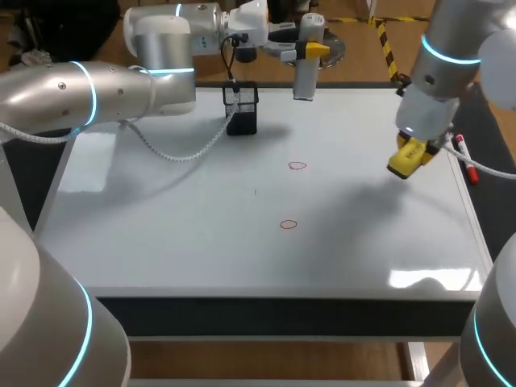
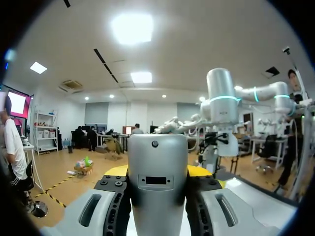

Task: Pick up the inspection probe, press it on each red-marked spot on the whiteboard one by one, put down the probe, pick up the eraser, and wipe off all the red marks.

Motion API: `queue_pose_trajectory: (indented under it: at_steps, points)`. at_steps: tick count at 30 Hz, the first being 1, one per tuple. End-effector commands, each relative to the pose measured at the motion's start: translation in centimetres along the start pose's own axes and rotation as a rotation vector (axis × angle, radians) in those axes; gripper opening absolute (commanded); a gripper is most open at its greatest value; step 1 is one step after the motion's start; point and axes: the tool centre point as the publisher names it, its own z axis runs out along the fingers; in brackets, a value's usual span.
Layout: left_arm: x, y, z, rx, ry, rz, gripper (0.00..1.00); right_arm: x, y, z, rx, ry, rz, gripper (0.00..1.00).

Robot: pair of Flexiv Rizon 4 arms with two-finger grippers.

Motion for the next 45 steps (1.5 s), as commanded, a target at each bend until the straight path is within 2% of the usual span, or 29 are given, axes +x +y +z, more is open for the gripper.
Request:
queue_pose_trajectory:
  at_steps: [1, 16, 24, 35, 45]
  points:
    - [-0.1, -0.1, 0.0, -0.001, 0.002, -0.001, 0.00, -3.3, 1.9, 0.2, 0.014, 0.042, -0.049, 0.00]
    - [-0.1, -0.1, 0.0, -0.001, 0.002, -0.001, 0.00, -12.5, 9.2, 1.9, -0.022, 0.021, -0.337, 0.00]
    - [-0.1, -0.1, 0.0, -0.001, 0.002, -0.001, 0.00, -16.3, 11.1, 3.2, -0.016, 0.044, -0.478, 0.00]
    - [-0.1, -0.1, 0.0, -0.001, 0.002, -0.001, 0.00, -18.9, 13.0, 4.8, -0.025, 0.089, -0.616, 0.00]
    - [-0.1, -0.1, 0.0, -0.001, 0.002, -0.001, 0.00, -19.6, 13.8, 6.6, -0.045, 0.090, -0.686, 0.00]
